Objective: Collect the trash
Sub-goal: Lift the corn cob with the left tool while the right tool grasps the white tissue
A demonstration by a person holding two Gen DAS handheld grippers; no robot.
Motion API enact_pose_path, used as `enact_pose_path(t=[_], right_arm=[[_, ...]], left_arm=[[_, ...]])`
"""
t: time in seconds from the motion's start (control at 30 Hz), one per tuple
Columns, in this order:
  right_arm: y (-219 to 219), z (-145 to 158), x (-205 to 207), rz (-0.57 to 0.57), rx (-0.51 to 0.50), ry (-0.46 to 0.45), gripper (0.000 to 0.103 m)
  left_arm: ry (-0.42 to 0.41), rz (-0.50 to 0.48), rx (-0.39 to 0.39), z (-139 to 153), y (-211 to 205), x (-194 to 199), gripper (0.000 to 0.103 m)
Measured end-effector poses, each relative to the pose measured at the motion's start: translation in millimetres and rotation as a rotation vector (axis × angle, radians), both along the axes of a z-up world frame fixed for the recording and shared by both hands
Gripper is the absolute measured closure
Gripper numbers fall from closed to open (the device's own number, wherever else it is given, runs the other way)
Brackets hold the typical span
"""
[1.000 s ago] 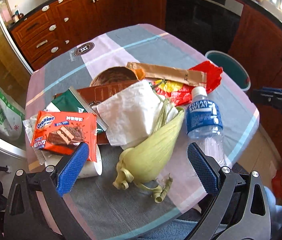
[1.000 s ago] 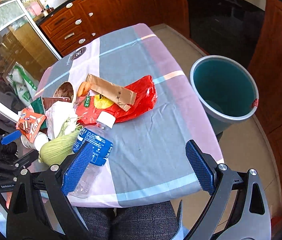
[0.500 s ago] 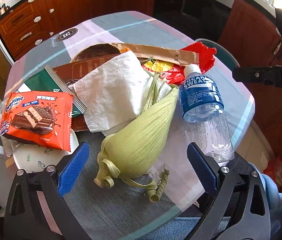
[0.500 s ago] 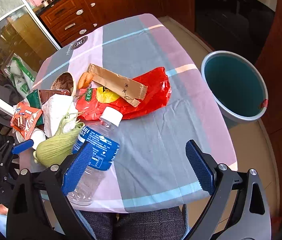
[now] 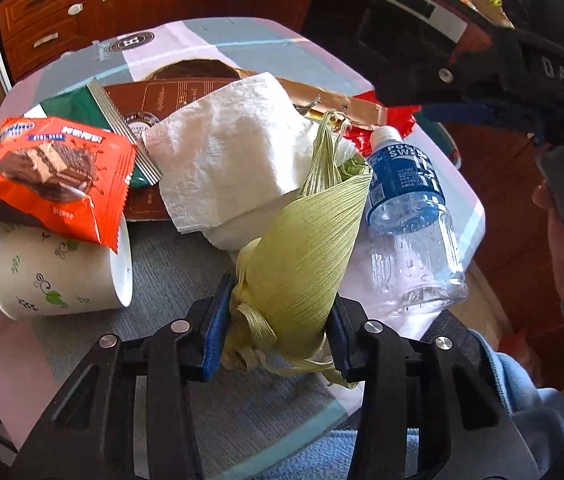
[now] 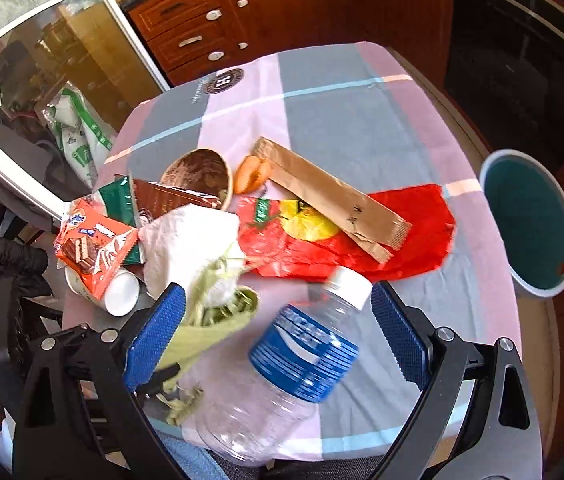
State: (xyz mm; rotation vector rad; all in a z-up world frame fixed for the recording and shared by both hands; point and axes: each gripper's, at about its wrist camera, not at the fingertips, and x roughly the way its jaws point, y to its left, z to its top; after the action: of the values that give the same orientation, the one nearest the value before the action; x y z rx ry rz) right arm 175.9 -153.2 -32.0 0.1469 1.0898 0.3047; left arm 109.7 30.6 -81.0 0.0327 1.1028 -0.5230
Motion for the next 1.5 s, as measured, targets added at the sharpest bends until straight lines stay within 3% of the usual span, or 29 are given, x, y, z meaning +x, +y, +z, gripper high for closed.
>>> enact_pose_path(t=[0.17,0.33,0.37,0.4,0.53,0.67,0.8,1.0,1.3,1.5], right_arm=[[57,-4,18,0.161,0.010,-0.012,0.013],[89,-27,35,0.223,-0.069,0.023,0.013],[91,-32,36,0.229,-0.078,0.034,0.017],[91,-34,35,0.233,-0.082,0.037,0.032],[82,-33,38,0.206,-0.083,0.028,0.075],[65,-17,39,0.162,-0.029,0.001,0.083],[52,2,37,0.135,0.008,-0.040,0.089],[24,30,33,0.075,0.088,-0.099,0.094],[-25,64,21,-0.006,0.176,-0.184,0.094],[-73,82,9,-0.089,0.200,-0.247,0.094]], left_arm=[[0.035,0.020,-0.065,-6,12,-4,0.058],[0.056,0.035,-0.117,-10,20,-5,0.056],[0.055,0.035,-0.118,-11,20,-5,0.054],[0.057,0.035,-0.121,-12,20,-7,0.053],[0.076,0.023,-0.120,-17,14,-9,0.048],[0.054,0.007,-0.087,-16,2,-13,0.046],[0.032,0.013,-0.050,-9,-6,-17,0.057],[0.003,0.075,-0.030,10,1,-21,0.059],[-0.139,0.142,-0.063,85,17,-27,0.059],[-0.204,0.144,-0.044,122,3,5,0.059]])
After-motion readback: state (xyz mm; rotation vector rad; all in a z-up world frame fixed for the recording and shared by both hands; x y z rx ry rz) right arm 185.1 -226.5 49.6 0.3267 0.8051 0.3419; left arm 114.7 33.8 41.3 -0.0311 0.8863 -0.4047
